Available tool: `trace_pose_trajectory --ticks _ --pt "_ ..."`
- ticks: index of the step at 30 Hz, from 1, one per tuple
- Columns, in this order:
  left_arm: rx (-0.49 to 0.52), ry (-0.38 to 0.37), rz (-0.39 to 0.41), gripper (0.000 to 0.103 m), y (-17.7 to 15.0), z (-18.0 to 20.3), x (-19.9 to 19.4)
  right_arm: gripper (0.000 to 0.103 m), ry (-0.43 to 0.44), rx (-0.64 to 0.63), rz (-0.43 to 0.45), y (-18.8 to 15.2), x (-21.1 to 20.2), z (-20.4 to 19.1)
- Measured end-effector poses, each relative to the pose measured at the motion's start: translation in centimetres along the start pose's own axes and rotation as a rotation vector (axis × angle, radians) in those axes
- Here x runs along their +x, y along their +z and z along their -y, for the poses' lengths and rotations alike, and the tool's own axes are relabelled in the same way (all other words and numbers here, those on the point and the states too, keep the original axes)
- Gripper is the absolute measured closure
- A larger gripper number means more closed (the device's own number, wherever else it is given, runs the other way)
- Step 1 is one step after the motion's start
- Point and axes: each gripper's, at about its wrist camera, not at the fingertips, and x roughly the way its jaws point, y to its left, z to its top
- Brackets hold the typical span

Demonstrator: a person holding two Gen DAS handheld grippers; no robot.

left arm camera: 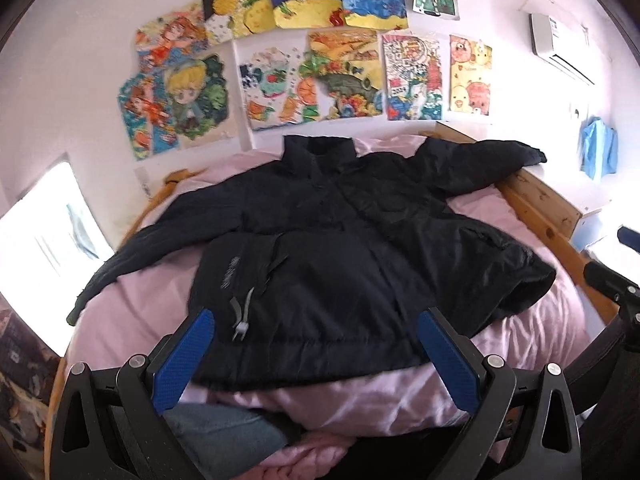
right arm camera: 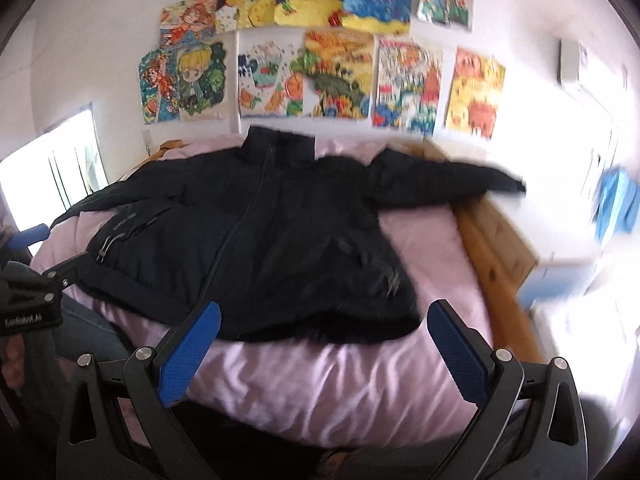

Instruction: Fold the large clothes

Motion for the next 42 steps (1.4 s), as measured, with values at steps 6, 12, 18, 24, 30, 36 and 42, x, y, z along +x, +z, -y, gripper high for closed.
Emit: trace_pose_trajectory --ticks 6,12,18,24,30,36,42 --pt "0.013 -0.009 -0.045 0.000 4.8 -0.6 2.9 0.001 0.044 -0.079 0.034 5.5 0.6 1.1" --pt "0.018 0.041 -0.044 0.000 10.7 -1.3 5.5 0.001 0.209 -0.035 0.019 11.0 5.7 4.6" --pt "0.015 0.058 -0.049 0.000 15.4 -0.9 8.7 0.001 0.193 0.175 0.066 15.1 14.9 10.2" --pt "-0.001 0.008 -0.109 0.000 17.9 -0.2 13.6 0.001 0.045 0.496 -0.019 14.2 26.4 14.8" --pt "0.018 -0.024 -0.144 0.000 19.2 1.3 20.1 0.001 -0.158 0.623 -0.046 13.3 34.3 17.1" --pt "0.015 -0.076 -0.168 0.000 19.2 2.6 26.3 0.001 -0.149 0.823 0.056 12.8 38.2 20.4" --pt "0.070 -0.057 -0.119 0.000 17.6 3.5 30.2 0.002 -0.196 0.998 0.016 10.0 43.1 22.0"
